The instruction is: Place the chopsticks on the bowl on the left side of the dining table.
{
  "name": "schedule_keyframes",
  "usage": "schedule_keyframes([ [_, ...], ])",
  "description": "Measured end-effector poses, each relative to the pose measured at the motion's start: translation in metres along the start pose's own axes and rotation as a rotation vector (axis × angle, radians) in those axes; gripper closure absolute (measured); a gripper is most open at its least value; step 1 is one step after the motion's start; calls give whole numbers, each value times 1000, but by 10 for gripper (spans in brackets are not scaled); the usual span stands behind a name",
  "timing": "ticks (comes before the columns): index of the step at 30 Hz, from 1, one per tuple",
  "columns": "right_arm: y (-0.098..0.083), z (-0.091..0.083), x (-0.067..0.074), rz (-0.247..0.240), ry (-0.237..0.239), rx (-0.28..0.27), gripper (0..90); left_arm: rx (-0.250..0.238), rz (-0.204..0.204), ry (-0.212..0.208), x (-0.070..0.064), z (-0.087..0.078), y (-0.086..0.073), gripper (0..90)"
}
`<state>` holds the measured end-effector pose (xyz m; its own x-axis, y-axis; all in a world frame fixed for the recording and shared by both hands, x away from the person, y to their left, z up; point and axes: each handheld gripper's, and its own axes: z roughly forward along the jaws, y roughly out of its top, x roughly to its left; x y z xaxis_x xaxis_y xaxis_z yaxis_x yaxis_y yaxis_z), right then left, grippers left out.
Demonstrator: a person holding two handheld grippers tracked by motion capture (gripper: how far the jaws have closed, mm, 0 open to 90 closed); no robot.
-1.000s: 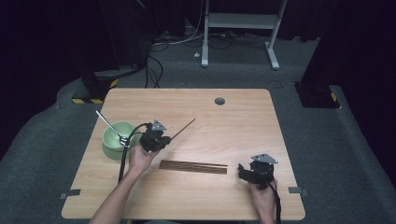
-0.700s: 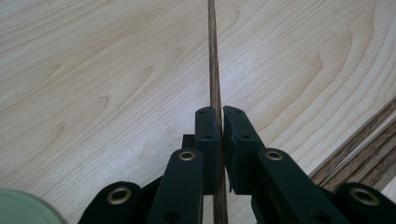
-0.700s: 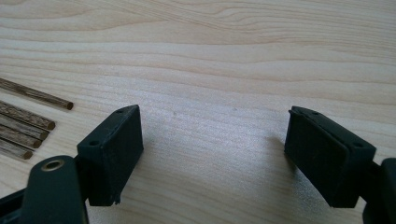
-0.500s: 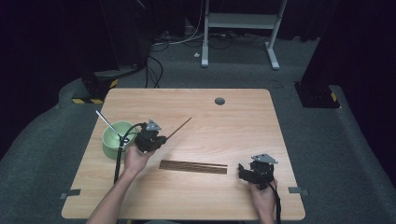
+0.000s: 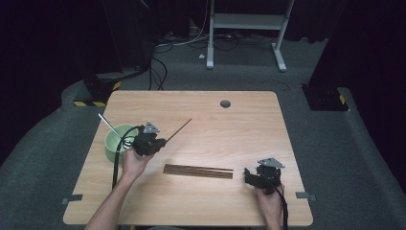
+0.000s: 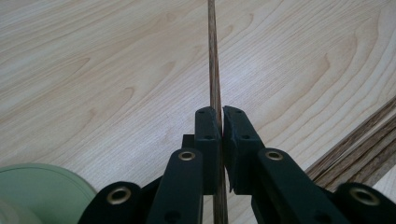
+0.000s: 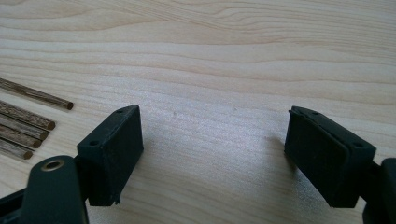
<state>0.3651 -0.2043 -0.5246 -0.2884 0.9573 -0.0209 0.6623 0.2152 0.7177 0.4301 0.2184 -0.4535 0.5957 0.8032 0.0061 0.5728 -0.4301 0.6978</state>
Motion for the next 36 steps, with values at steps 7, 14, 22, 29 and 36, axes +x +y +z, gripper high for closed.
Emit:
schedule_keyframes([
  [7, 0, 0, 0, -1, 0, -1, 188, -3, -3, 7, 3, -5, -1, 842],
  [14, 0, 0, 0, -1, 0, 0, 188, -9, -2, 17, 6, -12, -3, 843],
  [22, 0, 0, 0, 0, 0, 0, 188, -17, -9, 30, 10, -21, -5, 843],
  [29, 0, 0, 0, 0, 0, 0, 188, -21, -25, 39, 16, -27, -8, 842],
  [36, 0, 0, 0, 0, 0, 0, 188, -20, -31, 53, 22, -34, -11, 842],
])
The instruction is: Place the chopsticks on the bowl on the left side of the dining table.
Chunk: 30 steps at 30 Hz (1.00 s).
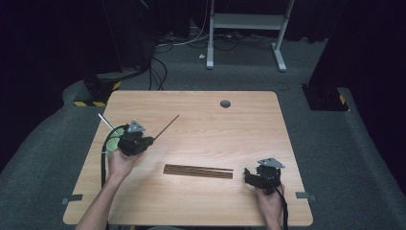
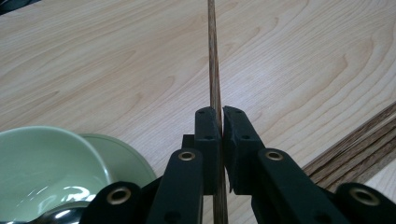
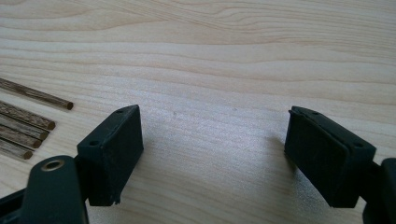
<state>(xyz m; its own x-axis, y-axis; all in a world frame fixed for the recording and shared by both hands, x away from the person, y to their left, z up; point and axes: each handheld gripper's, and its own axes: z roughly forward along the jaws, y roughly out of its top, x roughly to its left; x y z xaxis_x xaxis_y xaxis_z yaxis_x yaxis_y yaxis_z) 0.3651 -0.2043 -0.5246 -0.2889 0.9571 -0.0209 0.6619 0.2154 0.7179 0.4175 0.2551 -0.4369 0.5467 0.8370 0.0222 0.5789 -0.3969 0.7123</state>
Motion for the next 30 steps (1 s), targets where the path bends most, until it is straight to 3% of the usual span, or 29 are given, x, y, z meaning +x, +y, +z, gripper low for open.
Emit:
schedule_keyframes([
  [30, 0, 0, 0, 0, 0, 0, 188, 24, -52, 88, 41, -22, -19, 843],
])
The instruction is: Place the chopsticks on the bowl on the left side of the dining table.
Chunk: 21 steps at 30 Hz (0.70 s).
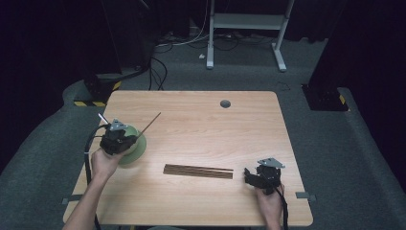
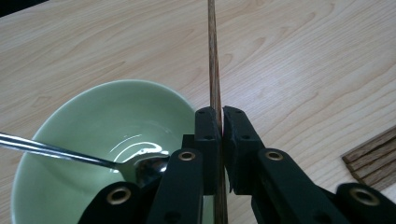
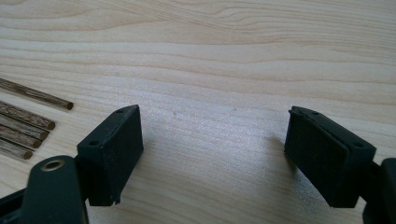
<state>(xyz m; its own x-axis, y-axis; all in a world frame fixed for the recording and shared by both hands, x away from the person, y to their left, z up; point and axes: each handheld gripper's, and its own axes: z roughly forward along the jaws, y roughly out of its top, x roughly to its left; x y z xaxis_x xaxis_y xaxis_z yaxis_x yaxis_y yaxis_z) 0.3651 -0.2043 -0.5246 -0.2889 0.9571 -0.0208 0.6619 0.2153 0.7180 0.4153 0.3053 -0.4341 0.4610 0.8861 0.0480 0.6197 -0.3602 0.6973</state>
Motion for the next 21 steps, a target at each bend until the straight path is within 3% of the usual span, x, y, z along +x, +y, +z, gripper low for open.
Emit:
schedule_keyframes([
  [7, 0, 0, 0, 0, 0, 0, 188, 19, 7, 22, 10, -2, -3, 843],
  [21, 0, 0, 0, -2, 0, -1, 188, 17, -33, 61, 34, -6, -9, 842],
])
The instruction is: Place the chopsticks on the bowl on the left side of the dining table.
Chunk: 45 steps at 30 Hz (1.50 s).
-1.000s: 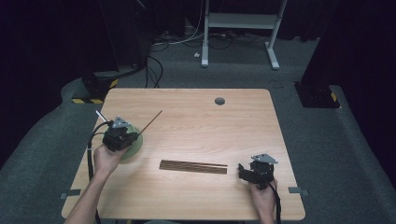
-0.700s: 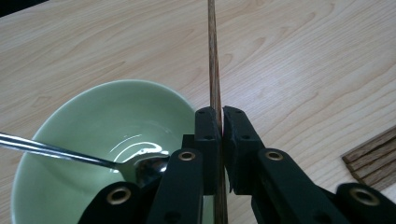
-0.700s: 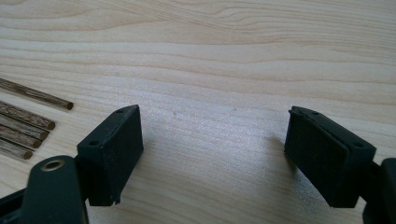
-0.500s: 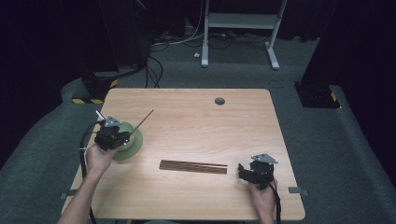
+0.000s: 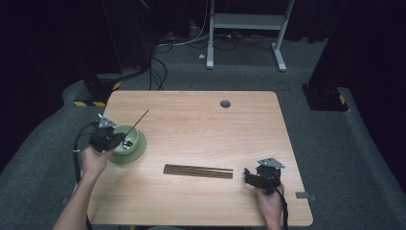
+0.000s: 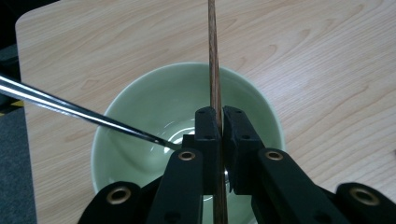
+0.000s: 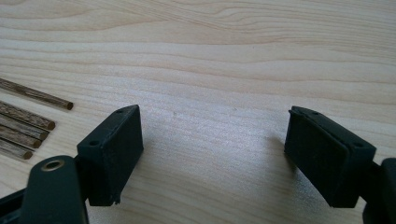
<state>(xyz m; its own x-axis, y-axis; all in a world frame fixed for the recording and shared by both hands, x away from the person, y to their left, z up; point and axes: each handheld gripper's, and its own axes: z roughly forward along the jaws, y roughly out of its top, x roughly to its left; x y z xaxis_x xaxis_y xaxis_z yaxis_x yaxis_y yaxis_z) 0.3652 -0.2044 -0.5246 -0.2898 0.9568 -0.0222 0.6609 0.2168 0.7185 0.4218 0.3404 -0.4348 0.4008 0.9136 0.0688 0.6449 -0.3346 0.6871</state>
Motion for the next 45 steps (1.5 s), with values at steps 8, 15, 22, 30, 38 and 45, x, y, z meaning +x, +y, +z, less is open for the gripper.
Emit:
schedule_keyframes([
  [8, 0, 0, 0, 4, -1, 1, 188, 10, -11, 13, 9, 1, -5, 842],
  [15, 0, 0, 0, 1, -2, 0, 189, 12, -12, 19, 12, 2, -7, 842],
  [22, 0, 0, 0, 4, -3, 0, 189, 15, -15, 26, 15, 3, -8, 842],
  [30, 0, 0, 1, 5, -3, 0, 189, 25, -1, 39, 17, 5, -10, 841],
  [38, 0, 0, 1, 5, -3, 1, 189, 21, -3, 40, 19, 5, -11, 839],
  [45, 0, 0, 1, 7, -3, 1, 189, 22, 2, 39, 19, 4, -11, 837],
])
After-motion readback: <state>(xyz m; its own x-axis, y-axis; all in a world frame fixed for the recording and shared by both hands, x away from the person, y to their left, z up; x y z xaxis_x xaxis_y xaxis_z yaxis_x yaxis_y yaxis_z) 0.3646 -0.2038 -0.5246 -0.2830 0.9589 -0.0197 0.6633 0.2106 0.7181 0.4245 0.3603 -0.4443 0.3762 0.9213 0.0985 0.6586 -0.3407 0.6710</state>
